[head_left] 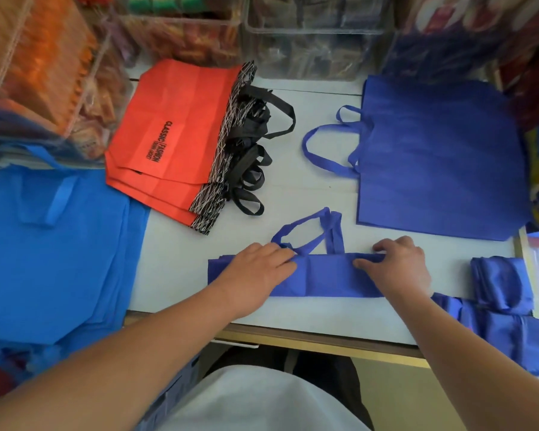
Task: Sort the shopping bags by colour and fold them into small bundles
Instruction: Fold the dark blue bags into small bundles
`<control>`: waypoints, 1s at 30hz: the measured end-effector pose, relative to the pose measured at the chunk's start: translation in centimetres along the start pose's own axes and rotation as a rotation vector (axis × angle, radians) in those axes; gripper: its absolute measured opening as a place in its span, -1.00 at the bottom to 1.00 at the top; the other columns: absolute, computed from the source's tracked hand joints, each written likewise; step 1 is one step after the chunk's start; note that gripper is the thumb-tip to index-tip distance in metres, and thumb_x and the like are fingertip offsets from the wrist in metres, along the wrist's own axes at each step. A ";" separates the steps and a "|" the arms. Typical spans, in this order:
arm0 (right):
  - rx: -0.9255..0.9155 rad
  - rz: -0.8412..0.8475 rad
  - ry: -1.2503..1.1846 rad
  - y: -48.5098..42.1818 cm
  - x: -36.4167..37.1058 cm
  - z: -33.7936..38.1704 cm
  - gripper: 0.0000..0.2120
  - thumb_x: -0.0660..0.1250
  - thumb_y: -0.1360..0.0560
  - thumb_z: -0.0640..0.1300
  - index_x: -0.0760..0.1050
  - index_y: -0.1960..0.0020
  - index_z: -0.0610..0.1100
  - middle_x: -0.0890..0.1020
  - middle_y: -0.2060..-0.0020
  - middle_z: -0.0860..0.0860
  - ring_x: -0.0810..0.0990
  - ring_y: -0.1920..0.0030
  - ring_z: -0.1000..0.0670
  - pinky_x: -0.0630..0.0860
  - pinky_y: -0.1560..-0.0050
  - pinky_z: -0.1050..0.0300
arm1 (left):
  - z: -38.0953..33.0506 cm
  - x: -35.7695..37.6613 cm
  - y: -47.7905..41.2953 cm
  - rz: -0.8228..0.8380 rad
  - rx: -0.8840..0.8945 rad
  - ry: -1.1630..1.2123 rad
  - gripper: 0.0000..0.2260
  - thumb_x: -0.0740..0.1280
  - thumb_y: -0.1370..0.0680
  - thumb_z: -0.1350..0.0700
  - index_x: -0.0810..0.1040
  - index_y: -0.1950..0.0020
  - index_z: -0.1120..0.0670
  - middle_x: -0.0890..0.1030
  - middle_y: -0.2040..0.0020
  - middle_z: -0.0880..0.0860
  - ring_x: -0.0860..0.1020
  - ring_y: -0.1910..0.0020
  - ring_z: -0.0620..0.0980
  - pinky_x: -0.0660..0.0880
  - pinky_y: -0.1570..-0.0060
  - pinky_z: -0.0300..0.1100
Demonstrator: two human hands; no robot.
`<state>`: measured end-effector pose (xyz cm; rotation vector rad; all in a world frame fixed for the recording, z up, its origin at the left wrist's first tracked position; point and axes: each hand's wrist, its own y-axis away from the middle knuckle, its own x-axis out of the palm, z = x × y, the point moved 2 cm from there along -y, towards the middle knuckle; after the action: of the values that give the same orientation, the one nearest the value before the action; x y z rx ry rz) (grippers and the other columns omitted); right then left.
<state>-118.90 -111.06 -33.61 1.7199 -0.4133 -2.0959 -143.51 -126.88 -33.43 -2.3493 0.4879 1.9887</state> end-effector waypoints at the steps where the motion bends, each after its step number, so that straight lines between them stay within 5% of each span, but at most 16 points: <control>1: 0.037 -0.031 0.015 0.3 0.2 -0.2 -0.43 0.48 -0.41 0.30 0.51 -0.32 0.04 0.43 -0.23 0.02 0.40 -0.27 -0.10 0.46 0.08 0.00 | -0.1 0.4 -0.2 0.058 -0.018 0.016 -0.52 0.41 -0.53 0.12 0.43 -0.44 0.00 0.40 -0.51 -0.01 0.37 -0.46 0.09 0.40 -0.34 0.00; 3: 0.088 -0.081 -0.043 1.0 0.7 -0.4 -0.38 0.43 -0.45 0.32 0.43 -0.39 0.06 0.40 -0.29 -0.02 0.39 -0.30 -0.15 0.48 0.03 -0.08 | 0.4 0.8 -0.8 0.187 -0.110 0.065 -0.45 0.22 -0.67 0.01 0.12 -0.64 -0.03 0.07 -0.67 -0.03 0.05 -0.64 0.06 0.11 -0.56 0.05; 7: 0.084 -0.137 -0.117 1.9 2.1 -0.9 -0.42 0.29 -0.60 0.18 0.29 -0.53 -0.04 0.38 -0.37 -0.13 0.38 -0.31 -0.25 0.50 -0.14 -0.21 | 1.9 2.0 -0.8 0.393 -0.210 0.114 -0.43 -0.02 -0.73 -0.09 -0.22 -0.67 -0.10 -0.27 -0.66 -0.11 -0.29 -0.63 -0.08 -0.14 -0.60 0.12; 16: 0.164 -0.157 -0.233 1.6 4.3 -0.4 -0.56 0.18 -0.66 -0.01 0.23 -0.52 0.12 0.22 -0.41 -0.02 0.21 -0.37 -0.18 0.16 -0.39 -0.27 | 3.7 4.7 3.2 0.253 -0.251 0.019 -0.45 -0.08 -0.69 -0.14 -0.13 -0.67 -0.13 -0.15 -0.68 -0.06 -0.17 -0.66 0.01 -0.12 -0.57 0.10; 22: 0.147 -0.152 -0.262 2.1 3.1 -1.4 -0.37 0.22 -0.64 0.15 0.14 -0.61 -0.05 0.26 -0.46 -0.11 0.27 -0.40 -0.24 0.27 -0.39 -0.25 | 3.6 5.1 3.5 0.294 -0.306 0.068 -0.44 -0.18 -0.67 -0.16 -0.36 -0.62 -0.18 -0.43 -0.59 -0.13 -0.42 -0.59 -0.02 -0.28 -0.56 0.10; 26: 0.335 -0.055 -0.311 1.8 1.2 -2.0 -0.22 0.29 -0.51 0.37 0.30 -0.50 -0.15 0.43 -0.34 -0.19 0.46 -0.30 -0.31 0.47 -0.24 -0.22 | 3.4 5.0 3.5 0.271 -0.324 0.104 -0.43 -0.08 -0.71 -0.13 -0.33 -0.63 -0.18 -0.41 -0.61 -0.12 -0.42 -0.59 -0.04 -0.28 -0.58 0.11; 30: 0.349 -0.006 -0.547 1.5 -1.6 -0.4 -0.49 0.41 -0.52 0.23 0.45 -0.27 -0.11 0.58 -0.04 -0.05 0.56 -0.03 -0.15 0.49 0.05 -0.02 | 3.1 4.5 3.7 0.284 -0.326 0.111 -0.45 -0.19 -0.67 -0.14 -0.30 -0.64 -0.15 -0.41 -0.60 -0.13 -0.40 -0.59 -0.03 -0.31 -0.58 0.06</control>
<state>-118.04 -111.55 -31.61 1.2727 -0.9805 -2.6048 -146.78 -130.68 -37.69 -2.7318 0.5688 2.2127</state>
